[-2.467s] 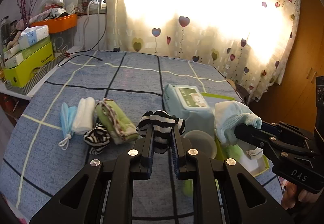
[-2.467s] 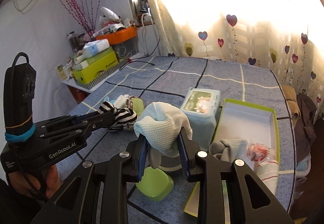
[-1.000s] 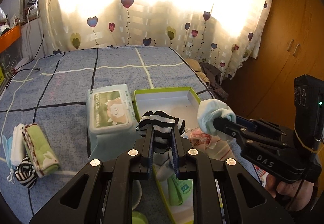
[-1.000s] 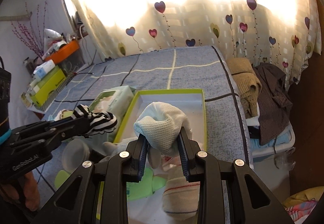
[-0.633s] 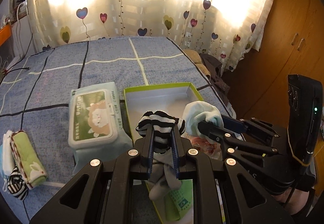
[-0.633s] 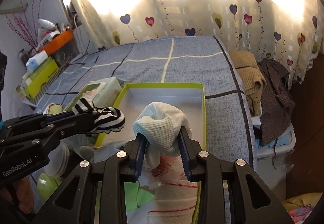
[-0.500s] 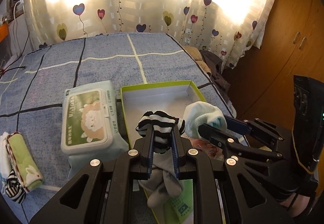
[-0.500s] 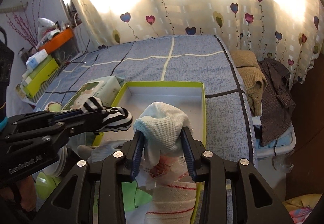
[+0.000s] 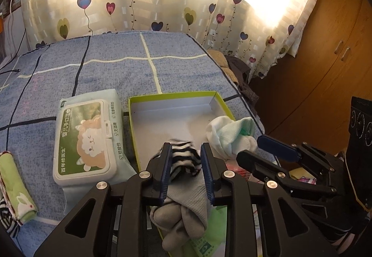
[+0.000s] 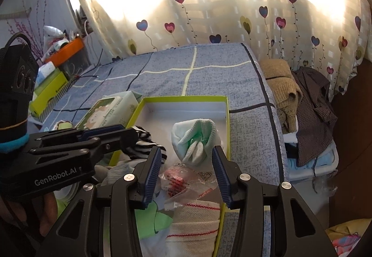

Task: Organize soft objects
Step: 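Lower the striped sock and white cloth into the tray and open both grippers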

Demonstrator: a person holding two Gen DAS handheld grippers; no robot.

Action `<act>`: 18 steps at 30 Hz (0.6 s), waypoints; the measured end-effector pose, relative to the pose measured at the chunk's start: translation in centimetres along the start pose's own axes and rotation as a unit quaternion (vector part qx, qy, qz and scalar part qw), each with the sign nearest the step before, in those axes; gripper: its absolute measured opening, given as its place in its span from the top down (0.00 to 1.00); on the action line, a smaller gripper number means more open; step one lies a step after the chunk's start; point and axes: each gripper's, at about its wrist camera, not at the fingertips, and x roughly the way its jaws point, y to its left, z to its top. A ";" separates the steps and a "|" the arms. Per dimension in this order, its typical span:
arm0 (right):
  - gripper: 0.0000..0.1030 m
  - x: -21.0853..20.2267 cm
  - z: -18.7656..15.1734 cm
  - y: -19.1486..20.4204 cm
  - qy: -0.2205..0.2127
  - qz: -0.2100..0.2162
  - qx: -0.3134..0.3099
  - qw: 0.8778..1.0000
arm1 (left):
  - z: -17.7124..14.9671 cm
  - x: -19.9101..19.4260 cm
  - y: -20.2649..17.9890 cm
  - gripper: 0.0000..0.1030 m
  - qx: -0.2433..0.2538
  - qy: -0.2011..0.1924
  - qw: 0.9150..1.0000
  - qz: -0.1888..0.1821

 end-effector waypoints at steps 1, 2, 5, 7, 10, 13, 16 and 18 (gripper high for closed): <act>0.57 -0.2 0.0 0.0 -0.001 0.000 0.001 1.000 | 0.0 -0.2 0.0 0.70 0.000 -0.003 1.000 0.000; 0.57 -0.4 -0.1 0.1 -0.002 0.001 0.002 1.000 | 0.0 -0.4 0.0 0.68 0.000 -0.004 1.000 -0.001; 0.55 -0.9 -0.3 0.3 -0.004 0.001 0.002 1.000 | -0.2 -1.1 -0.2 0.67 0.003 -0.007 1.000 -0.006; 0.52 -1.4 -0.4 0.6 -0.005 0.000 0.000 1.000 | -0.5 -1.6 -0.3 0.67 0.004 -0.010 1.000 -0.007; 0.50 -2.1 -0.6 1.1 -0.008 -0.001 -0.005 1.000 | -1.0 -2.7 -0.3 0.67 0.002 -0.014 1.000 -0.013; 0.50 -2.9 -0.8 1.7 -0.012 0.000 -0.010 1.000 | -1.5 -4.0 -0.2 0.67 0.000 -0.020 1.000 -0.013; 0.50 -3.5 -1.0 2.3 -0.015 0.000 -0.013 1.000 | -2.1 -5.0 -0.1 0.67 0.000 -0.020 1.000 -0.014; 0.50 -4.0 -1.3 2.6 -0.016 -0.001 -0.015 1.000 | -2.5 -5.5 0.0 0.67 -0.001 -0.019 1.000 -0.015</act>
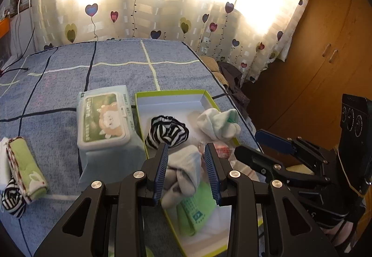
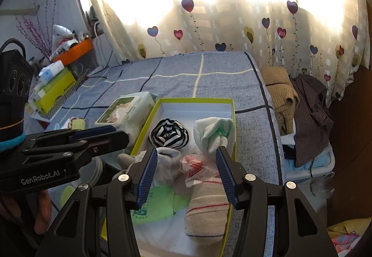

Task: Organize soft objects
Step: 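Lower the striped sock and white cloth into the tray and open both grippers, then withdraw both grippers from the tray toward the remaining items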

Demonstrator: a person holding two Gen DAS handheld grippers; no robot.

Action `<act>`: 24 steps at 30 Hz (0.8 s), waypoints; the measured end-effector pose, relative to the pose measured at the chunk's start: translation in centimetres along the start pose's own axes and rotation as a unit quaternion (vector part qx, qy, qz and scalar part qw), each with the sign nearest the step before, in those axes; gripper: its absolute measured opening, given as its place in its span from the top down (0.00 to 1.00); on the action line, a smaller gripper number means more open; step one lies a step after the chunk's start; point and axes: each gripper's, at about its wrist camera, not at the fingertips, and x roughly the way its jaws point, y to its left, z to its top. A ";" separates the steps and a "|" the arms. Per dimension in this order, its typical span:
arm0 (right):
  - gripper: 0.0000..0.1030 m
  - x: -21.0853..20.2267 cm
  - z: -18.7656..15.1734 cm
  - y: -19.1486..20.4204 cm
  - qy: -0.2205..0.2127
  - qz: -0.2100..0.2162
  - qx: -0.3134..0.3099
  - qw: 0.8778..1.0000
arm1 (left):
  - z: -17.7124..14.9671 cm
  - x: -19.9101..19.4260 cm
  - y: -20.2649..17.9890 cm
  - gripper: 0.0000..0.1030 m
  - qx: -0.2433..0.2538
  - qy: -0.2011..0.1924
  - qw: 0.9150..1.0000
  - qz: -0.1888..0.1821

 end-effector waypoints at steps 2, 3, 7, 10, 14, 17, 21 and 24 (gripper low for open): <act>0.50 -0.3 -0.2 0.2 -0.001 -0.001 -0.002 1.000 | -0.6 -0.6 0.1 0.67 0.000 0.000 1.000 0.001; 0.50 -0.5 -0.3 0.2 -0.002 -0.004 -0.001 1.000 | -0.9 -0.9 0.2 0.67 -0.001 0.000 1.000 0.001; 0.49 -1.1 -0.8 0.5 -0.001 -0.011 0.005 1.000 | -1.8 -2.0 0.4 0.67 -0.001 -0.003 1.000 0.012; 0.49 -1.8 -0.9 1.4 -0.004 -0.009 -0.004 1.000 | -2.3 -2.8 0.5 0.67 -0.002 -0.009 1.000 0.017; 0.48 -2.6 -1.2 2.7 -0.006 -0.005 -0.016 1.000 | -3.1 -4.0 0.8 0.67 -0.002 -0.016 1.000 0.021; 0.46 -3.0 -1.5 3.6 -0.007 -0.002 -0.022 1.000 | -3.7 -4.9 1.1 0.67 -0.003 -0.021 0.999 0.026; 0.46 -3.5 -1.7 4.8 -0.009 0.001 -0.031 0.999 | -4.3 -6.1 1.6 0.67 -0.005 -0.033 0.999 0.035; 0.45 -3.8 -1.9 5.8 -0.009 0.005 -0.040 0.999 | -4.7 -6.9 2.0 0.67 -0.008 -0.040 0.998 0.040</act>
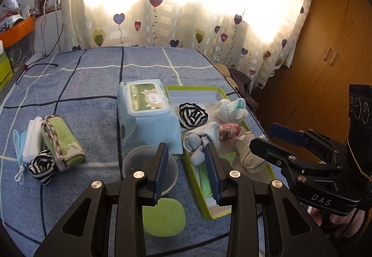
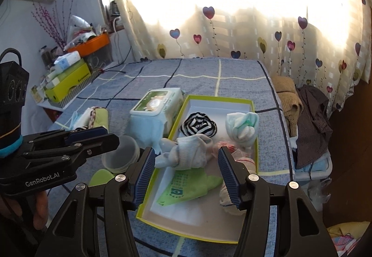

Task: Organize soft objects
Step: 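Withdraw both grippers from the tray toward the remaining items, then lower the left gripper onto another striped sock and grasp it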

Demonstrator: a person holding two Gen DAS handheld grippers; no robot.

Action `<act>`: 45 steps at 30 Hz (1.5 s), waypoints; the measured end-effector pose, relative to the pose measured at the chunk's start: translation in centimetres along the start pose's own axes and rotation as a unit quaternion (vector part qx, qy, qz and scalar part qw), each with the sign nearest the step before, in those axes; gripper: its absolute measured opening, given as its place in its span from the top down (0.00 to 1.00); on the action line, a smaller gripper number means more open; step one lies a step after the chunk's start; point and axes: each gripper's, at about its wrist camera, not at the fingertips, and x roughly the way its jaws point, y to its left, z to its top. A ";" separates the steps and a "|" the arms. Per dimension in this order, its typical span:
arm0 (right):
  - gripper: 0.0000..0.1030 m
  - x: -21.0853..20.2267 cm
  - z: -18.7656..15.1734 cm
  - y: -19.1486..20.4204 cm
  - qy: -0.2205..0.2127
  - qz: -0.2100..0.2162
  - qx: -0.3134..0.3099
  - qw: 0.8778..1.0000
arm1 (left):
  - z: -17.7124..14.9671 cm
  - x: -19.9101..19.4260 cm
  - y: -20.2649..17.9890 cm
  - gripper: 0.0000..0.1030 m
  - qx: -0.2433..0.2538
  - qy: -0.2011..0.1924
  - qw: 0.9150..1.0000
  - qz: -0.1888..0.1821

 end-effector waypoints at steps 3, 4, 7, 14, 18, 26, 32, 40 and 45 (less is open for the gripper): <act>0.45 -0.2 0.0 0.9 -0.001 0.004 -0.007 1.000 | -0.2 -0.5 0.5 0.67 -0.001 -0.004 1.000 0.004; 0.45 -0.2 0.0 1.2 -0.001 0.005 -0.009 1.000 | -0.3 -0.7 0.7 0.67 -0.003 -0.004 1.000 0.005; 0.45 -0.2 0.1 2.0 -0.001 0.007 -0.016 1.000 | -0.6 -1.0 1.1 0.67 -0.006 -0.005 1.000 0.009; 0.45 -0.2 0.2 3.4 0.000 0.015 -0.028 0.999 | -1.1 -2.1 2.3 0.67 -0.015 -0.014 1.000 0.020; 0.45 -0.1 0.1 4.2 0.003 0.021 -0.035 0.999 | -1.5 -2.4 2.9 0.67 -0.020 -0.016 0.999 0.026; 0.45 0.1 0.0 5.9 0.006 0.034 -0.051 0.998 | -2.4 -2.7 3.9 0.67 -0.025 -0.013 0.999 0.030; 0.45 0.1 -0.1 6.9 0.008 0.043 -0.060 0.997 | -3.1 -3.3 4.7 0.67 -0.033 -0.014 0.999 0.031; 0.45 1.3 -0.2 9.1 0.020 0.061 -0.075 0.995 | -4.2 -4.0 6.5 0.67 -0.048 -0.012 0.998 0.037; 0.45 1.8 0.1 10.3 0.022 0.068 -0.086 0.994 | -4.9 -4.4 8.7 0.67 -0.066 -0.011 0.997 0.046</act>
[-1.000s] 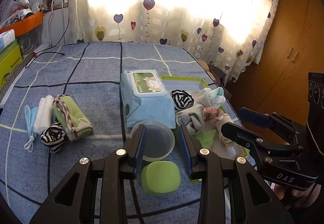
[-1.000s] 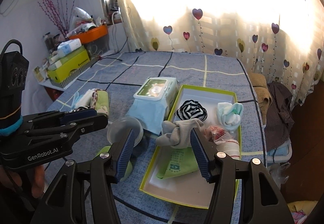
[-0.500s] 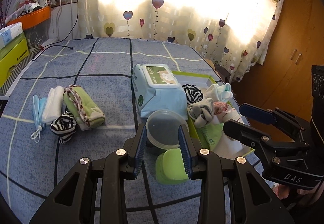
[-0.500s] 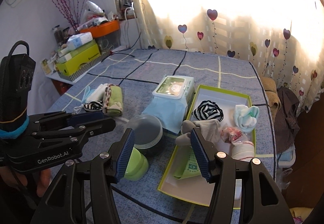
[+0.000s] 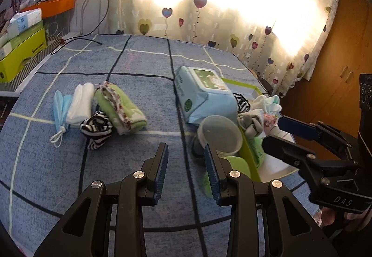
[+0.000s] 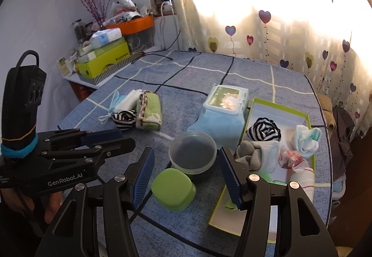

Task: Organize soft objects
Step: 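Lower the left gripper onto another striped sock and grasp it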

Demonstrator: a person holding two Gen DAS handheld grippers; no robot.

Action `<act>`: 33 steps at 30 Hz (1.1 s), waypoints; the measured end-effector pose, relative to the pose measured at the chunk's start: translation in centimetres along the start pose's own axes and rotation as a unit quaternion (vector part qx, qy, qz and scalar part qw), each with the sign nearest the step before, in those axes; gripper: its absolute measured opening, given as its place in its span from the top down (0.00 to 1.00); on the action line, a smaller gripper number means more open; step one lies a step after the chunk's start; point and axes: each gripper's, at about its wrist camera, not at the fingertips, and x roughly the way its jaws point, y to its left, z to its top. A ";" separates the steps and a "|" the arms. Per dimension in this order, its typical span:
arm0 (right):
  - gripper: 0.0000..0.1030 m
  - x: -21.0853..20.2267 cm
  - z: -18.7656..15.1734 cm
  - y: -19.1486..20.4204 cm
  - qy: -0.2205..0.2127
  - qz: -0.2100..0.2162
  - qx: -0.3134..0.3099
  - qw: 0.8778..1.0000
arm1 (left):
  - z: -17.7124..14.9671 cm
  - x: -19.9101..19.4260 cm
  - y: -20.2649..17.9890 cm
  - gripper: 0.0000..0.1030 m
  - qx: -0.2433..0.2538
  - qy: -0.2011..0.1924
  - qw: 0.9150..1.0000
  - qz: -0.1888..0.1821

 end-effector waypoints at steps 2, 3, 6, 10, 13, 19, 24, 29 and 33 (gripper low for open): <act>0.45 0.3 0.1 0.2 0.002 0.001 -0.004 1.000 | -0.1 -0.1 0.9 0.67 -0.010 0.001 1.000 0.005; 0.45 0.6 0.3 0.5 0.004 0.002 -0.007 1.000 | -0.2 -0.1 1.4 0.67 -0.015 0.001 1.000 0.007; 0.45 1.1 0.7 0.9 0.006 0.006 -0.013 1.000 | -0.2 -0.1 3.2 0.67 -0.032 0.001 0.999 0.020; 0.45 2.1 1.4 1.7 0.009 0.013 -0.026 1.000 | 0.0 0.0 5.5 0.67 -0.056 -0.004 0.998 0.037; 0.45 2.6 1.9 2.2 0.011 0.018 -0.036 0.999 | 0.3 0.3 7.4 0.67 -0.074 -0.008 0.996 0.050; 0.45 4.0 2.7 3.1 0.019 0.028 -0.048 0.998 | 1.0 1.7 10.4 0.67 -0.092 -0.012 0.993 0.067; 0.45 5.0 3.0 3.4 0.026 0.030 -0.053 0.998 | 1.2 4.1 12.0 0.59 -0.101 0.005 0.992 0.074; 0.45 6.0 3.5 3.7 0.033 0.031 -0.059 0.997 | 1.3 6.5 12.5 0.59 -0.103 0.026 0.991 0.076; 0.45 6.7 3.9 4.2 0.037 0.033 -0.065 0.997 | 1.3 7.7 12.4 0.59 -0.103 0.036 0.991 0.072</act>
